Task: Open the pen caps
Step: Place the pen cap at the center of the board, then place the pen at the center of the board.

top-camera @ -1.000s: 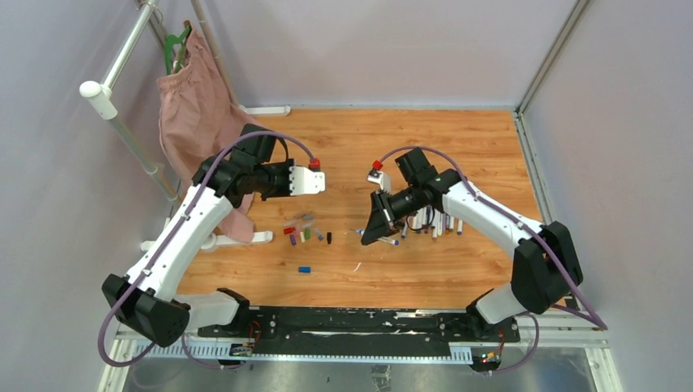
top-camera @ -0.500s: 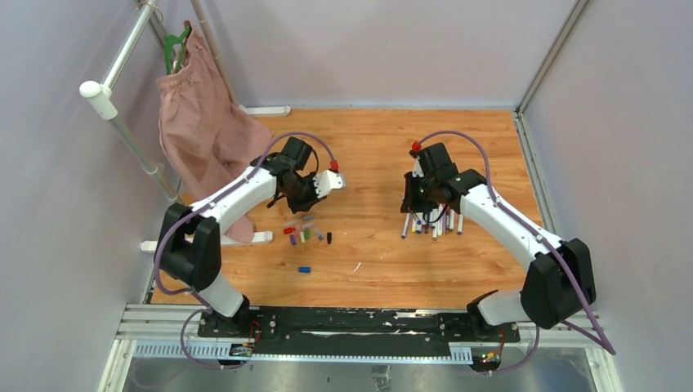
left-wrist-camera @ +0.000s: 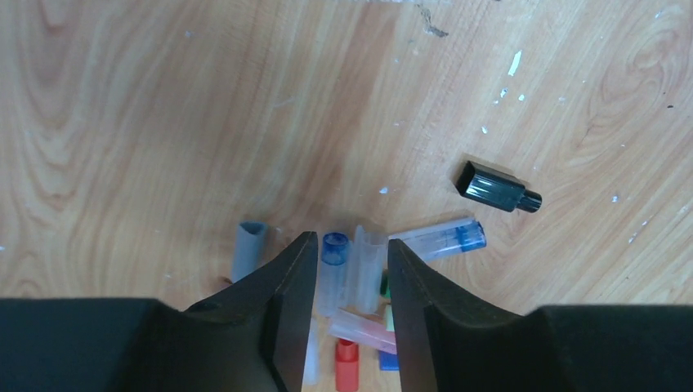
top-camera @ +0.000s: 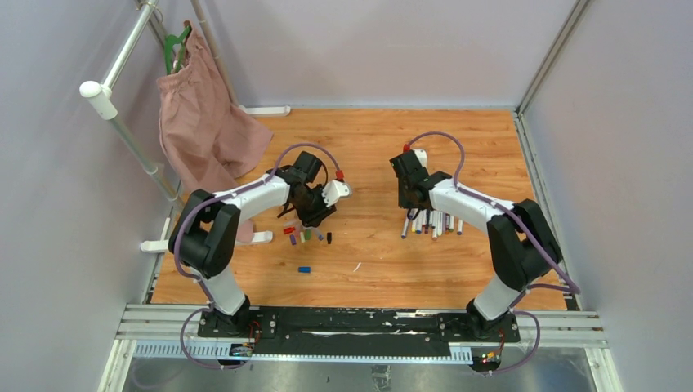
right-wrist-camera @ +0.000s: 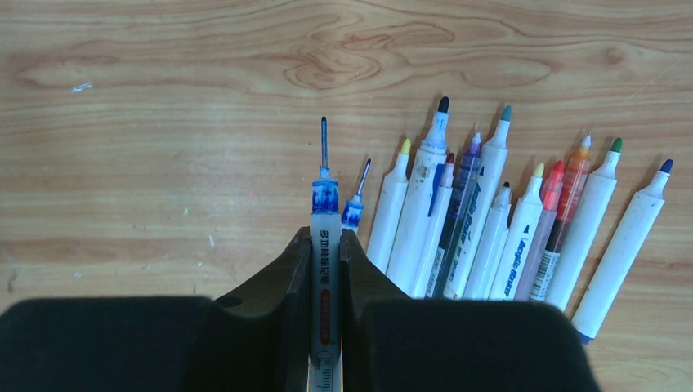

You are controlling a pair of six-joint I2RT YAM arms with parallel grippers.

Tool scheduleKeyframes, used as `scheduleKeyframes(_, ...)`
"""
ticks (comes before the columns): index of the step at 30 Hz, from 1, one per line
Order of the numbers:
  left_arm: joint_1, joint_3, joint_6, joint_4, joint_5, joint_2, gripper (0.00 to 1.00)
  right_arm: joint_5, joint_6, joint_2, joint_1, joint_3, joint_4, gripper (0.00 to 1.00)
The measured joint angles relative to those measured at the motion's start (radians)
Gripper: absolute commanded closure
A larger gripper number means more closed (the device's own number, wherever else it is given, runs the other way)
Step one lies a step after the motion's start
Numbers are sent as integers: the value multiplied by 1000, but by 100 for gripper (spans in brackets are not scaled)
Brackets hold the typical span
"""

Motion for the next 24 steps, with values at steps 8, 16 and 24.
scheduleKeyframes(8, -4, 39, -43, -87, 32, -52, 0, 85, 0, 84, 35, 18, 49, 90)
scheduleKeyframes(16, 15, 204, -98, -247, 93, -233, 0, 120, -4, 115, 48, 20, 60, 82)
scheduleKeyframes(24, 102, 272, -173, -357, 114, -312, 0, 139, -4, 158, 89, 20, 60, 81)
